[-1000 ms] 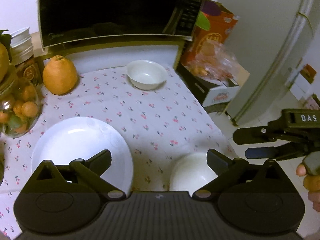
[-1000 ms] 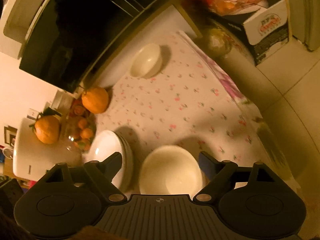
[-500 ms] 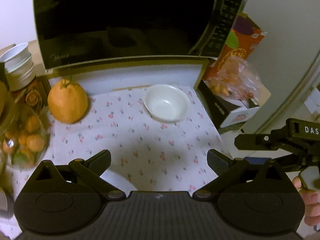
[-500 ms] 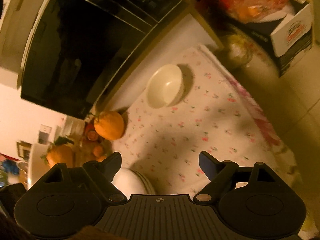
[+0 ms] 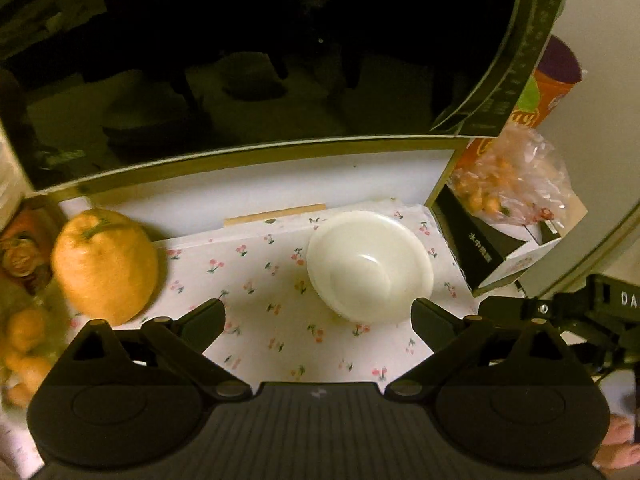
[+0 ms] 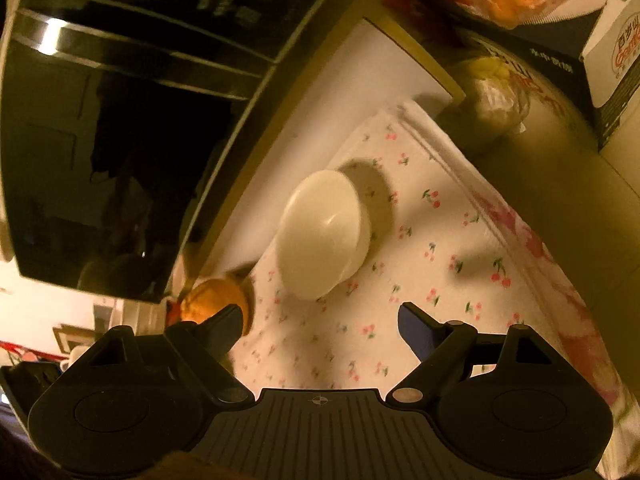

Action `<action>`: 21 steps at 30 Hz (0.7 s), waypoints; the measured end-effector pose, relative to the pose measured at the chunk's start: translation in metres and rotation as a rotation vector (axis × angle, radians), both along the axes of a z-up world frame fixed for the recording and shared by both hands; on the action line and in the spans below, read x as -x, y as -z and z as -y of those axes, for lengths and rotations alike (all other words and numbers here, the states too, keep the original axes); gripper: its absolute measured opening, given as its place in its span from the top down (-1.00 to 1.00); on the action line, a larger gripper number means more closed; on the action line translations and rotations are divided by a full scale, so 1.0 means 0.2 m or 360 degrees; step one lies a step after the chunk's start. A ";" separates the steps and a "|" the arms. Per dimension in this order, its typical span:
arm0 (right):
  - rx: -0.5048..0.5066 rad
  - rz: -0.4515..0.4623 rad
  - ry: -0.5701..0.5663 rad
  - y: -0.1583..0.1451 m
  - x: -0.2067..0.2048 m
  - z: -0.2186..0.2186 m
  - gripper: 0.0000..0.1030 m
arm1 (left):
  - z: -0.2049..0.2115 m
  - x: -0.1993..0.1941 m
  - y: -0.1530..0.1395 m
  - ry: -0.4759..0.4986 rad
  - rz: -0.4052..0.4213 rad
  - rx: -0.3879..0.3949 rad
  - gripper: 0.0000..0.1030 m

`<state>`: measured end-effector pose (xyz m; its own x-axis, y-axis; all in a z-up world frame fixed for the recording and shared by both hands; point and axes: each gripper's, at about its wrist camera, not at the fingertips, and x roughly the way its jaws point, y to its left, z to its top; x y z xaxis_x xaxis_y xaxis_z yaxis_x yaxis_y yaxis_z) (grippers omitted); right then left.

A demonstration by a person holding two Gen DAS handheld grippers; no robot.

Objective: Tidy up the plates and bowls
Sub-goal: 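Close both grippers on the rim of the small white bowl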

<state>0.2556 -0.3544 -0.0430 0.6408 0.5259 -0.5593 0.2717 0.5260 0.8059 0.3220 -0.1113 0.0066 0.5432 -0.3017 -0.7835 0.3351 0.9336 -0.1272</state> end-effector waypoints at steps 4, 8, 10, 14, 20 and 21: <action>-0.0010 0.0034 0.0022 0.09 -0.06 0.02 -0.67 | 0.01 -0.07 0.08 0.0041 -0.0017 0.0101 -0.55; -0.0077 0.0122 0.0024 0.12 -0.08 0.02 -0.49 | 0.02 -0.12 0.13 0.0049 -0.0014 0.0174 -0.28; -0.0070 0.0131 0.0037 0.13 -0.10 0.01 -0.32 | 0.02 -0.14 0.15 0.0055 -0.0005 0.0196 -0.14; -0.0072 0.0122 0.0086 0.16 -0.13 0.00 -0.05 | 0.02 -0.16 0.17 0.0023 0.0021 0.0214 0.07; -0.0104 0.0092 0.0131 0.21 -0.15 0.00 0.30 | 0.03 -0.18 0.20 0.0032 0.0025 0.0231 0.26; -0.0098 0.0091 0.0139 0.21 -0.16 0.00 0.35 | 0.03 -0.18 0.20 0.0035 0.0022 0.0228 0.29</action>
